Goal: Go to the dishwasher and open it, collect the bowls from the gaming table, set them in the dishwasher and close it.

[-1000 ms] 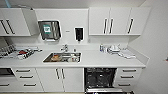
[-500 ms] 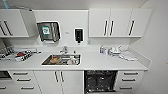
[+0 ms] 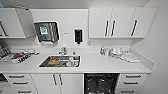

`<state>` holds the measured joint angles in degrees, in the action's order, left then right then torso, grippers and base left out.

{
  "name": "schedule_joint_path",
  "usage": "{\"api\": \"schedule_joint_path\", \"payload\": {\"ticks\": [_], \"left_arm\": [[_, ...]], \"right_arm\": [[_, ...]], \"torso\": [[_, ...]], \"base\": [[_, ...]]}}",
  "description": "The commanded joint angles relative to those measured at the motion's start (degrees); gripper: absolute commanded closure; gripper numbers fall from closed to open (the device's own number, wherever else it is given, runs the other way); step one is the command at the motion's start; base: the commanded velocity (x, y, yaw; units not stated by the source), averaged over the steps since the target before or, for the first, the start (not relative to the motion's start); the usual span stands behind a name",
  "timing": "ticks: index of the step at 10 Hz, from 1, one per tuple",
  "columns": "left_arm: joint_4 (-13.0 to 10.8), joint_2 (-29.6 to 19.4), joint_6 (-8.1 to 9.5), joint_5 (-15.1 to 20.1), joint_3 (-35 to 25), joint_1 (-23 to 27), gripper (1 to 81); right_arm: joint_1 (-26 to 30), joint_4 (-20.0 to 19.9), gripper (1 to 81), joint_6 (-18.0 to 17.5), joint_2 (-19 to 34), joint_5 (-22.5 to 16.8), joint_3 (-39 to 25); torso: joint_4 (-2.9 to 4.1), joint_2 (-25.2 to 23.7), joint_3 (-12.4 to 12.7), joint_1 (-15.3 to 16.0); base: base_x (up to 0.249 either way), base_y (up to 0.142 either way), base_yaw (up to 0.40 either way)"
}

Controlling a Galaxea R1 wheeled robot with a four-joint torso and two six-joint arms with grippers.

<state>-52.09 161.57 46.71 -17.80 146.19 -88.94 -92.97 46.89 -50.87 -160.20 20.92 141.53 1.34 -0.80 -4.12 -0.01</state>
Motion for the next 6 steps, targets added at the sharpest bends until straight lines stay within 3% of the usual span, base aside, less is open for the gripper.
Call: {"api": "schedule_joint_path", "payload": {"ticks": [1, 6], "left_arm": [[0.15, -1.07, 0.13, 1.19, -0.2, 2.15, 81.1], [0.14, -1.07, 0.13, 1.19, -0.2, 2.23, 81.1]], "right_arm": [[2.03, 0.58, 81.1, -0.02, 0.82, -1.32, -0.3], [2.03, 0.84, 81.1, -0.02, 0.82, -1.32, -0.3]], "torso": [[0.0, 0.0, 0.0, 0.01], [0.0, 0.0, 0.0, 0.01]], "base": [[0.132, 0.0, 0.0], [0.121, 0.0, 0.0]]}}
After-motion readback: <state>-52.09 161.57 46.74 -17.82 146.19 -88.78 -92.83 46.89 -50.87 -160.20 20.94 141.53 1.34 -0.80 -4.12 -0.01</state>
